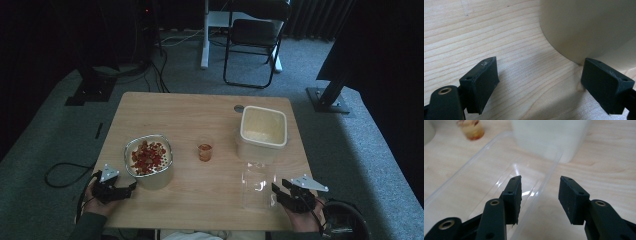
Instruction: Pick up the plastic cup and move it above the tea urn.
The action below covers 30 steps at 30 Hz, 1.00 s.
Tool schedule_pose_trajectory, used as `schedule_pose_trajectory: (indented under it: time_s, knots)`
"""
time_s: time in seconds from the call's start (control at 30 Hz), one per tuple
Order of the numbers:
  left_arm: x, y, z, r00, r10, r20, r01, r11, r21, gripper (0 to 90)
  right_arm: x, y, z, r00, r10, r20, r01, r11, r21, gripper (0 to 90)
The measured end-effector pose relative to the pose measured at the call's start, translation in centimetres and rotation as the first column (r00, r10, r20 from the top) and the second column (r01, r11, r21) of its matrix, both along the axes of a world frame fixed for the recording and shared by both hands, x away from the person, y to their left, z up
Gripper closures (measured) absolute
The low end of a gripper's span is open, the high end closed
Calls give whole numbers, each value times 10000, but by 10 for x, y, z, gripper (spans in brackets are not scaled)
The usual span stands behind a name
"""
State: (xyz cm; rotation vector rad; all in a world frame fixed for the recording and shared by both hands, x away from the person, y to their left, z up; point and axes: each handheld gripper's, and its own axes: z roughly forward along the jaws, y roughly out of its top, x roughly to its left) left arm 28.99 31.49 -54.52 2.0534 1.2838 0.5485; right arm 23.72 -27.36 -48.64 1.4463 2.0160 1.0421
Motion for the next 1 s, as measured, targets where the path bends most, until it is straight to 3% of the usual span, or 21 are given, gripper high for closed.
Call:
schedule_pose_trajectory:
  time_s: [0.13, 0.23, 0.37, 0.47, 0.53, 0.67, 0.83, 1.0]
  knots:
    - [0, 0, 0, 10000, 1, -2, -1, 10000, -1, 147, -7, 6, -3, 9992, 144, -372, -148, 9998, -95, 564]
    - [0, 0, 0, 10000, 9, -1, -9, 10000, -17, 147, -3, 8, -8, 9971, 290, -705, -311, 9991, -297, 669]
    - [0, 0, 0, 10000, 6, -2, -6, 10000, -20, 147, 8, 6, -8, 9962, 602, -630, -620, 9977, -272, 825]
    - [0, 0, 0, 10000, 8, -2, -8, 10000, -15, 147, 19, 7, -9, 9937, 952, -598, -968, 9950, -238, 806]
    - [0, 0, 0, 10000, 8, -2, -8, 10000, -15, 147, 23, 8, -9, 9953, 728, -641, -753, 9965, -375, 692]
    - [0, 0, 0, 10000, 7, -1, -7, 10000, -14, 147, 11, 7, -5, 9968, 542, -586, -570, 9973, -462, 586]
    - [0, 0, 0, 10000, 7, -1, -7, 10000, -17, 147, -6, -1, -4, 9951, 354, -922, -400, 9980, -490, 616]
    - [0, 0, 0, 10000, 7, -4, -7, 10000, -18, 147, -1, -5, -10, 9909, 565, -1220, -598, 9979, -238, 776]
